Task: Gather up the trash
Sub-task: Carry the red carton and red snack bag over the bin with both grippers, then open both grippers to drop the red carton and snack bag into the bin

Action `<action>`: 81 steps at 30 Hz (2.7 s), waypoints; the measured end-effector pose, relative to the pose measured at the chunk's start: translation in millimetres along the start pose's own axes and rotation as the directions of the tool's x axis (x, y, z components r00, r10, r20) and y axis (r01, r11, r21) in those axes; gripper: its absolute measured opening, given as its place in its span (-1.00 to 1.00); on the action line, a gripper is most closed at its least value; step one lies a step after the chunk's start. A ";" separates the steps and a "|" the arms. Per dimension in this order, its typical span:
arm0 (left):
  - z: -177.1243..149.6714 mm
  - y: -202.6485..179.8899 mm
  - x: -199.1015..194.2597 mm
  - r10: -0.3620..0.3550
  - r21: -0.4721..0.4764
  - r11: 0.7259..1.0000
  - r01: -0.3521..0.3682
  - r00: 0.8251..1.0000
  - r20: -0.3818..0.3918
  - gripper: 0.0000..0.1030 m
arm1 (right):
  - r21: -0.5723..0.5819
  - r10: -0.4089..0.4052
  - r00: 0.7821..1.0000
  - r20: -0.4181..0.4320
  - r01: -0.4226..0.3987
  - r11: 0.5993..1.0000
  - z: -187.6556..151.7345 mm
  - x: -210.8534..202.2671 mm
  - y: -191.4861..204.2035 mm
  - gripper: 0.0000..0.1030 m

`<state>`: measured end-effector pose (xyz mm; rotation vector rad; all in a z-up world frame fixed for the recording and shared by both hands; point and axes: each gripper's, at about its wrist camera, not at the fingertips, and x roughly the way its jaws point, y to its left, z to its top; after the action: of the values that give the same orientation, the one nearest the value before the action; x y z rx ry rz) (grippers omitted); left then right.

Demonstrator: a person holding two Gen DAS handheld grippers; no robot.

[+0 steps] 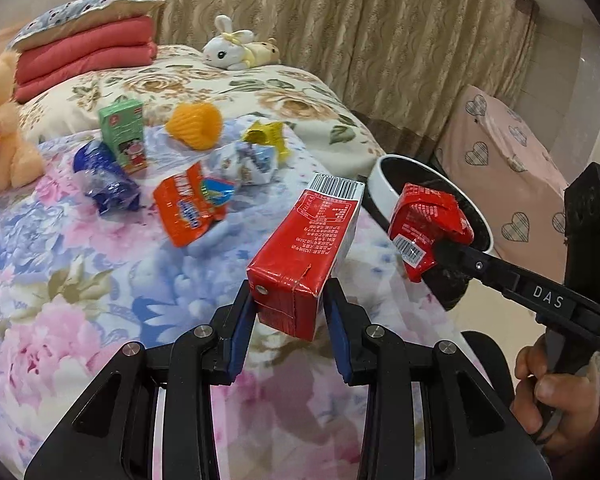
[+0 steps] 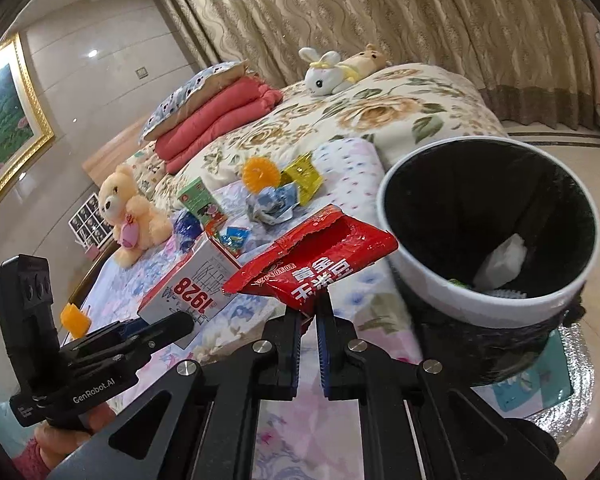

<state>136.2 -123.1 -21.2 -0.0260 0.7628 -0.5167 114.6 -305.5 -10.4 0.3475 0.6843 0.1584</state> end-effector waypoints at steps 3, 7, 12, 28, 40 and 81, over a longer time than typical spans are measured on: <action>3.4 -9.3 1.8 -0.010 0.015 1.000 0.010 1.000 0.001 -0.36 | 0.011 -0.011 1.000 0.011 0.011 1.000 0.8 -6.0 -7.2 -0.86; 6.4 -19.7 4.8 -0.020 0.032 0.999 0.020 1.000 -0.002 -0.36 | 0.026 -0.021 1.000 0.024 0.020 0.999 2.5 -13.0 -16.5 -0.86; 8.7 -29.8 10.4 -0.030 0.046 0.998 0.031 0.999 -0.009 -0.36 | 0.044 -0.033 0.999 0.038 0.031 0.999 5.3 -20.5 -27.4 -0.86; 23.8 -66.2 29.7 -0.061 0.098 0.993 0.063 0.998 -0.028 -0.36 | 0.103 -0.080 0.994 0.071 0.072 0.992 14.3 -39.6 -63.6 -0.86; 43.3 -93.4 50.3 -0.086 0.136 0.987 0.091 0.996 -0.037 -0.36 | 0.146 -0.113 0.991 0.077 0.101 0.984 19.8 -45.5 -88.4 -0.86; 73.0 -117.8 90.6 -0.125 0.078 0.988 0.131 0.989 -0.079 0.09 | 0.208 -0.141 0.990 0.018 0.134 0.969 40.5 -28.2 -129.4 -0.48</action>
<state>188.1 -279.2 -2.9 0.0222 0.8151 -0.6742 122.9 -443.7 -11.7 0.4992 0.6923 -0.0514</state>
